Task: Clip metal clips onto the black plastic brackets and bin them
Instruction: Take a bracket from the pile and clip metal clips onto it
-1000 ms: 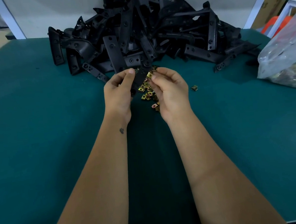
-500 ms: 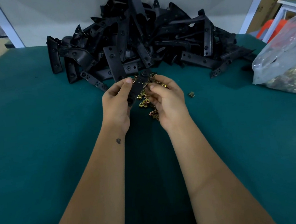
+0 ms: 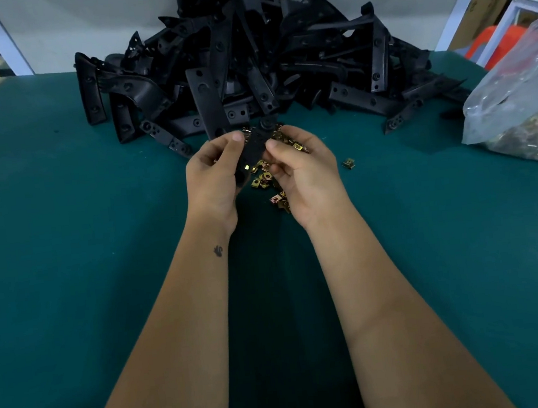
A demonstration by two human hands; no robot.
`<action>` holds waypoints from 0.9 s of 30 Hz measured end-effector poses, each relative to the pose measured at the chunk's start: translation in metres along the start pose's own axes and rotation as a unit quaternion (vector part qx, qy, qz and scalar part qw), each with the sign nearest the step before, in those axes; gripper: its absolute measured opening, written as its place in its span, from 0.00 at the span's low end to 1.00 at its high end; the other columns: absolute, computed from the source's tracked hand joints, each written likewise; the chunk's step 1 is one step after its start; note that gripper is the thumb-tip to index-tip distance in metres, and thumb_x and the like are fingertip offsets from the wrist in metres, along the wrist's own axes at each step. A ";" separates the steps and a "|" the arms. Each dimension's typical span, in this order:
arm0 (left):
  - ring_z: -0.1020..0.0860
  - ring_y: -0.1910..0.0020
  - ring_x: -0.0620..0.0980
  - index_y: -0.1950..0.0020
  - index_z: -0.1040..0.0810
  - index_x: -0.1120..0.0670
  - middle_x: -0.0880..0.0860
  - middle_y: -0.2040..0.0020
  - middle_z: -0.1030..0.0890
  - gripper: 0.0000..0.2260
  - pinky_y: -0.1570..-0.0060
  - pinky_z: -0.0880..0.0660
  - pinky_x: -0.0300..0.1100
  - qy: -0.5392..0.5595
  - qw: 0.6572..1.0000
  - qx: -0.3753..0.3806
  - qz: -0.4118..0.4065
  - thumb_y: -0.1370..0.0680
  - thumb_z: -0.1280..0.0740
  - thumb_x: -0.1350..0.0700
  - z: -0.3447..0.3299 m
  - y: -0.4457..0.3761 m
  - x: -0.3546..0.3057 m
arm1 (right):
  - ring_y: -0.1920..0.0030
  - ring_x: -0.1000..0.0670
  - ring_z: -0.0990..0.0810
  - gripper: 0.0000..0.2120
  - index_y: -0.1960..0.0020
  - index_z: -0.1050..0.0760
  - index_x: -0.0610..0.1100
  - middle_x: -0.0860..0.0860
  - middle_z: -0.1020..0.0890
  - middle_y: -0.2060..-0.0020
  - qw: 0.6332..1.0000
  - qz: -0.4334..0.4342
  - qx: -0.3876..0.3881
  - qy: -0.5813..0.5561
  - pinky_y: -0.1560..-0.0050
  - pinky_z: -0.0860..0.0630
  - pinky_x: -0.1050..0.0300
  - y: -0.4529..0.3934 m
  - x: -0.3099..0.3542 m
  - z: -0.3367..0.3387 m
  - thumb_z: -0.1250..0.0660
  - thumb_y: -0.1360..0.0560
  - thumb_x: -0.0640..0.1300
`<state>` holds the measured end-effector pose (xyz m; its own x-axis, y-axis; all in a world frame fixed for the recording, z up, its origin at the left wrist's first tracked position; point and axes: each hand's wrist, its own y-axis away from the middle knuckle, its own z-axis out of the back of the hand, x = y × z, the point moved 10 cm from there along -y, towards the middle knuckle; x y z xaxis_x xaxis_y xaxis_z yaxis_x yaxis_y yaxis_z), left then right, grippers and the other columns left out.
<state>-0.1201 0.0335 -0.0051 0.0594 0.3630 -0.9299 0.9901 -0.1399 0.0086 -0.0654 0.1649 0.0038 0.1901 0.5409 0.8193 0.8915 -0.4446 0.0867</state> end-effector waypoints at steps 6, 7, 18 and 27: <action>0.21 0.51 0.50 0.54 0.17 0.49 0.61 0.41 0.20 0.04 0.55 0.24 0.42 -0.085 0.996 0.000 -0.043 0.21 0.31 0.52 -0.002 0.000 -0.008 | 0.65 0.54 0.19 0.19 0.37 0.27 0.39 0.49 0.17 0.63 1.000 -0.015 -0.005 0.022 0.64 0.26 0.65 -0.002 0.000 0.006 0.31 0.26 0.29; 0.20 0.50 0.50 0.54 0.18 0.49 0.61 0.40 0.20 0.04 0.55 0.23 0.42 -0.089 0.995 0.000 -0.045 0.21 0.31 0.52 -0.002 0.000 -0.009 | 0.65 0.54 0.19 0.20 0.36 0.27 0.39 0.49 0.17 0.63 1.000 -0.019 -0.001 0.022 0.65 0.26 0.65 -0.003 -0.001 0.006 0.31 0.26 0.29; 0.21 0.61 0.40 0.54 0.18 0.48 0.54 0.48 0.20 0.04 0.67 0.26 0.32 -0.115 0.993 0.024 -0.030 0.20 0.32 0.52 -0.002 0.000 -0.009 | 0.67 0.54 0.21 0.24 0.33 0.29 0.40 0.49 0.17 0.66 0.998 -0.033 0.031 0.053 0.68 0.27 0.64 -0.003 -0.004 0.005 0.31 0.27 0.28; 0.22 0.59 0.39 0.53 0.18 0.49 0.52 0.48 0.24 0.04 0.63 0.26 0.32 -0.139 0.987 0.043 -0.061 0.20 0.32 0.53 -0.006 -0.001 -0.011 | 0.71 0.57 0.23 0.22 0.35 0.27 0.41 0.51 0.18 0.68 0.997 -0.028 0.001 0.073 0.73 0.31 0.66 -0.004 -0.004 0.011 0.30 0.27 0.29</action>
<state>-0.1212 0.0353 0.0077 -0.1080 0.1164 -0.9873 0.9727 -0.1927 -0.1291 -0.0645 0.1727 -0.0059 0.0779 0.4545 0.8873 0.9000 -0.4150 0.1335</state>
